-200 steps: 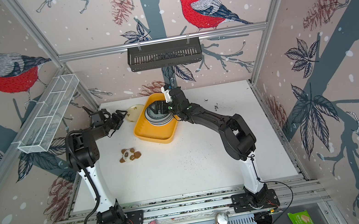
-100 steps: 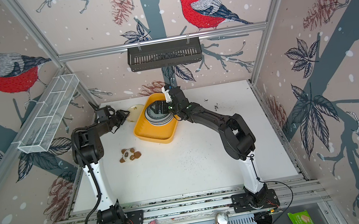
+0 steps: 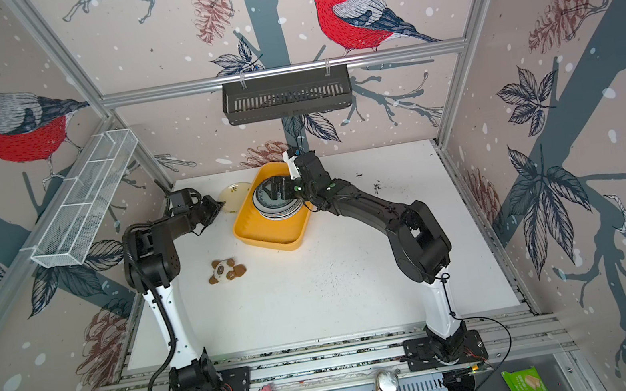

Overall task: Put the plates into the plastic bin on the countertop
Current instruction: 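Grasp the cream plate rim with the left gripper and lift it upright, then carry the cream plate over the yellow bin with the left gripper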

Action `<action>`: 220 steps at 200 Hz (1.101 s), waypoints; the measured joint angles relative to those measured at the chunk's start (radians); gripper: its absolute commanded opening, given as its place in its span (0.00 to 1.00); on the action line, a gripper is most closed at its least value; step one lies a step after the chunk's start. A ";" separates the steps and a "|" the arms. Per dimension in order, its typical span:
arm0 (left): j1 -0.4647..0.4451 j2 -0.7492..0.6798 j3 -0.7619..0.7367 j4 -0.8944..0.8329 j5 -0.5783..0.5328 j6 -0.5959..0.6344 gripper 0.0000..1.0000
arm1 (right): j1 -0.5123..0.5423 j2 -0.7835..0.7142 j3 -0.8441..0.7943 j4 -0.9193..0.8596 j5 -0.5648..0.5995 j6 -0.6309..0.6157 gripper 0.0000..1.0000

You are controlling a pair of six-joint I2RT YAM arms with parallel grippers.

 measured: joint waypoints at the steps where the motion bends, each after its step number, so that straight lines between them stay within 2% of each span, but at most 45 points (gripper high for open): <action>1: 0.000 -0.002 -0.003 0.000 -0.001 0.000 0.00 | 0.001 -0.003 -0.002 0.000 0.001 0.000 1.00; 37: 0.016 -0.085 -0.087 -0.024 -0.029 -0.008 0.00 | 0.019 -0.080 -0.074 -0.003 0.034 -0.010 1.00; 142: 0.019 -0.494 -0.296 -0.039 -0.142 0.008 0.00 | 0.078 -0.428 -0.409 0.082 0.171 0.002 1.00; 220: -0.072 -0.772 -0.463 -0.090 -0.151 0.009 0.00 | 0.125 -0.721 -0.677 0.128 0.249 0.006 1.00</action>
